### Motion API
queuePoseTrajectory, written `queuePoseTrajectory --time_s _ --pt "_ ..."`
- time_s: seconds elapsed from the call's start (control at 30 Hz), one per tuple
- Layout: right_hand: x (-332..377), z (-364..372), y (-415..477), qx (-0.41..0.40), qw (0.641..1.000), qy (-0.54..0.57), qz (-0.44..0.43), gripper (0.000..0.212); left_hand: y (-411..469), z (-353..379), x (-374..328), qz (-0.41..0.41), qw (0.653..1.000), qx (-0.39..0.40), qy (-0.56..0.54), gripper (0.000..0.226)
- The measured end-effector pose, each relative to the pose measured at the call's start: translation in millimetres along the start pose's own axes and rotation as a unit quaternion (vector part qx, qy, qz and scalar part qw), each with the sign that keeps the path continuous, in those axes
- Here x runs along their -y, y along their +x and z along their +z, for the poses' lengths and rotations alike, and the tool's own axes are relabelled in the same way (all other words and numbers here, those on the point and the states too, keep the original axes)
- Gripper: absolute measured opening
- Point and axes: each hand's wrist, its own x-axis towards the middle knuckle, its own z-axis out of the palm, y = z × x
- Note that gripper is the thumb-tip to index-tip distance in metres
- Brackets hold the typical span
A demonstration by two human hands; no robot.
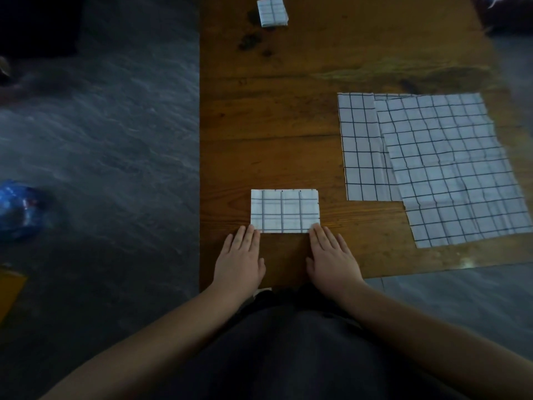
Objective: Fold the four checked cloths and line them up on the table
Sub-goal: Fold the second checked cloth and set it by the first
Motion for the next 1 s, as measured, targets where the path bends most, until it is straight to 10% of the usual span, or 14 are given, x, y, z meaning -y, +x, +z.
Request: queuePoseTrajectory --time_s 0.33,0.7,1.0 --pt "33 -4 9 0.016 0.995 -0.011 -0.1 0.071 24 -1 -29 0.094 0.995 0.018 0.013 0.068" --pt "0 -15 -3 -0.024 0.994 0.099 -0.025 0.061 7 -2 13 0.063 0.998 0.002 -0.015 0.065" --pt "16 -62 53 -0.075 0.89 0.373 0.25 0.051 54 -47 19 0.052 0.986 -0.087 -0.129 0.054"
